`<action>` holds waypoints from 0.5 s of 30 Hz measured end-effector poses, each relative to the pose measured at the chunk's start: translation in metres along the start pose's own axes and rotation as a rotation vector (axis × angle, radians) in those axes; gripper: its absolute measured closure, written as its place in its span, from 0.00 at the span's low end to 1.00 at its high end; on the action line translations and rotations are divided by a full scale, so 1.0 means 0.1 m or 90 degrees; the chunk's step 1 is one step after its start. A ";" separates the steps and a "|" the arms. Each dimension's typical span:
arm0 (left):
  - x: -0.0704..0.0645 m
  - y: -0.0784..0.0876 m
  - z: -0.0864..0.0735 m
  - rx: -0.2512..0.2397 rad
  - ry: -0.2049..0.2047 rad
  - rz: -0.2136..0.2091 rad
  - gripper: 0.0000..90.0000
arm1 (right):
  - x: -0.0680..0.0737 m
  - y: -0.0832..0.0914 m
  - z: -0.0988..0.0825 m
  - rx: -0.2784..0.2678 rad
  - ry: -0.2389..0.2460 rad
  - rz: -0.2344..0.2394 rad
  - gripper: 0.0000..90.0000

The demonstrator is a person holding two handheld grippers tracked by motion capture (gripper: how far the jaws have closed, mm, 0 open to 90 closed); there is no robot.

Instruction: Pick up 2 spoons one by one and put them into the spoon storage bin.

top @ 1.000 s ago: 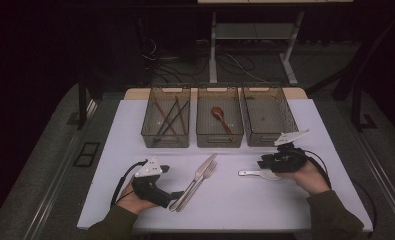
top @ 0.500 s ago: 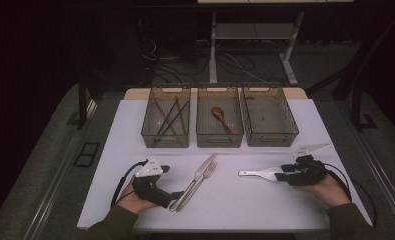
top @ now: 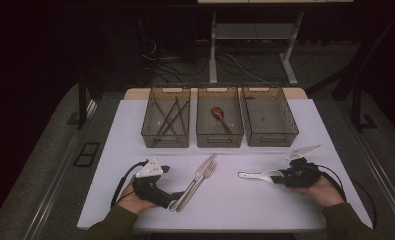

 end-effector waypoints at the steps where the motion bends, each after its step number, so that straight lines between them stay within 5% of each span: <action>1: 0.00 0.00 0.00 0.000 0.001 0.000 0.00 | -0.01 0.01 0.00 -0.001 -0.001 0.002 0.83; 15: -0.01 0.00 0.00 0.000 -0.002 -0.002 0.00 | -0.03 0.07 0.04 -0.024 -0.028 0.017 0.92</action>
Point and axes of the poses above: each handheld gripper's, and its own axes: y roughly backward along the jaws, z roughly out of its top, x roughly to its left, the point moved 8 cm from there along -y, roughly forward along the jaws, and after that the axes turned 14 degrees about -x, right-handed, at the moved point
